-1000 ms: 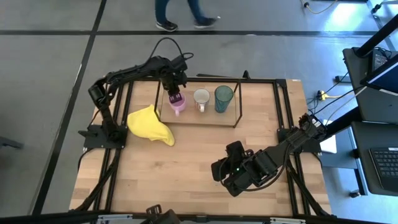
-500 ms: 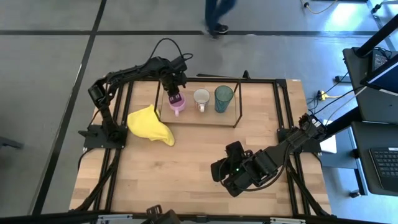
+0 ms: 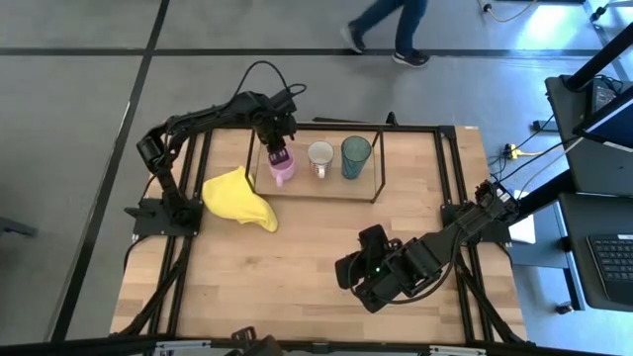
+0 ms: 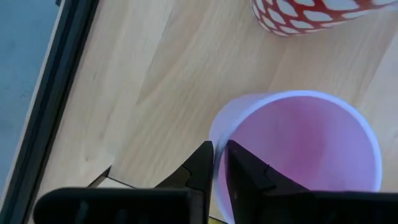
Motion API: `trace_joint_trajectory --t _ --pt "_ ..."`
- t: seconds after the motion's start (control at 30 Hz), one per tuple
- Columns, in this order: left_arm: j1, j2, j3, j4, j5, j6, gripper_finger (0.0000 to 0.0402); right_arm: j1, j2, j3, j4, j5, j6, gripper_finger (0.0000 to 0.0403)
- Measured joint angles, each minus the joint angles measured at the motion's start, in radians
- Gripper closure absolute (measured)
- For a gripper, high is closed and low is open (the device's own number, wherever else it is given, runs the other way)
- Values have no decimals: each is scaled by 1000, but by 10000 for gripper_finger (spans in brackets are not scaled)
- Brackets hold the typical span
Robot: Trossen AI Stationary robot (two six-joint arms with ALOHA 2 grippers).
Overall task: Stack small to large cups/mugs on shelf
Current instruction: Put the pink mug on the shelf, then return to Home Position
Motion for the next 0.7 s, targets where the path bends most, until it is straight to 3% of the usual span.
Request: trace_joint_trajectory --t 0.27,0.47,0.57,0.7 --pt "-8 -19 0 -47 -1 -22 365 0 0 0 -2 -14 -6 274" --pt "-24 -117 43 -72 -33 -38 365 -1 -5 5 -6 8 -37 274" --pt "-40 -199 149 -106 -20 -64 365 -28 -35 39 -4 27 -152 274" --pt "-122 -359 310 -48 147 -171 365 -110 -110 163 27 103 -482 274"
